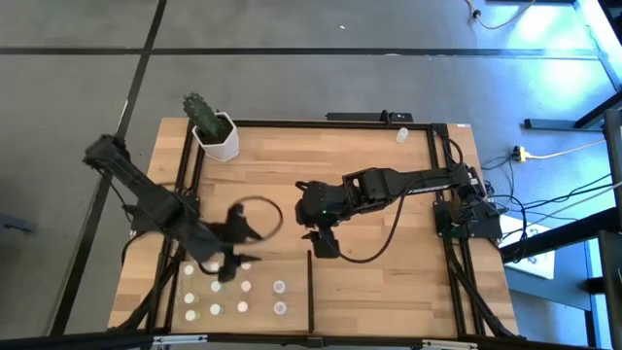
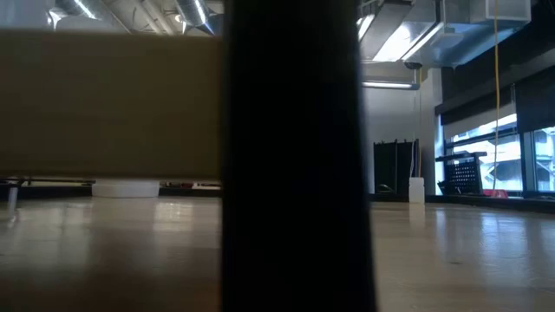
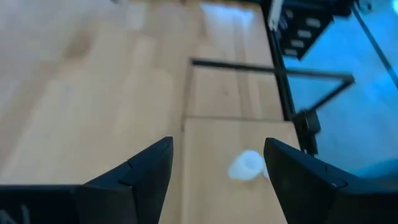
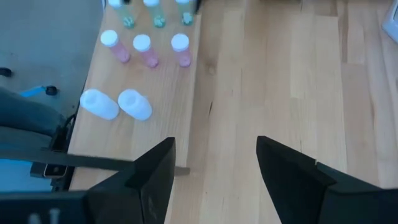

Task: Pick and place medicine bottles onto shelf by color

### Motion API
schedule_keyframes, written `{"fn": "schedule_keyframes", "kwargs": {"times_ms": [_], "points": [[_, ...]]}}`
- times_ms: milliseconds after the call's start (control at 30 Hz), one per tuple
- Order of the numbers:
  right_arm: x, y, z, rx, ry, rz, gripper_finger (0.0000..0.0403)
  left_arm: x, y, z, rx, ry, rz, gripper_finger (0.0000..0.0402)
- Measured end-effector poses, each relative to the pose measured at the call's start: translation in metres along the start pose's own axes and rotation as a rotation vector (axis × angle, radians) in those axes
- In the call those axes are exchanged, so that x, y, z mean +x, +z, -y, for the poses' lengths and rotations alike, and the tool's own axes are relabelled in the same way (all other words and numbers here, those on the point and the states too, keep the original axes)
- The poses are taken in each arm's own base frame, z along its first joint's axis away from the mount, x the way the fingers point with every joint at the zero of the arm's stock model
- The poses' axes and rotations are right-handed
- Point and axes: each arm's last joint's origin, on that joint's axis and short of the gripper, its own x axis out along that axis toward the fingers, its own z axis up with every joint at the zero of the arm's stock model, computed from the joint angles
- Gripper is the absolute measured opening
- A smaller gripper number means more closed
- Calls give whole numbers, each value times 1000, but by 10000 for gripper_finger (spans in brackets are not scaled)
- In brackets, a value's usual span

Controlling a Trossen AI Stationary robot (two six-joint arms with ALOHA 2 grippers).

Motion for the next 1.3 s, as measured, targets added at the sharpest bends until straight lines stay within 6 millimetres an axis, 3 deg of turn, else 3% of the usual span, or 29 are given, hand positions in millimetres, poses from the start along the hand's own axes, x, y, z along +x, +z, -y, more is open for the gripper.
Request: {"fn": "schedule_keyframes", "kwargs": {"times_ms": [267, 567, 767, 967, 1133, 1300], "points": [[0, 4, 0, 108, 9, 43, 226, -37, 11, -24, -28, 81, 140, 244], [-5, -15, 45, 332, -233, -134, 226, -40, 16, -35, 2, 163, 185, 244], [-25, -36, 95, 486, -501, -288, 226, -36, 22, -47, -24, 237, 200, 244], [-48, -59, 157, 623, -615, -426, 226, -31, 30, -65, -77, 322, 212, 243], [-66, -78, 210, 741, -710, -443, 226, -28, 35, -79, -117, 385, 221, 243], [-83, -111, 259, 882, -765, -499, 226, -27, 39, -92, -153, 440, 228, 243]]}}
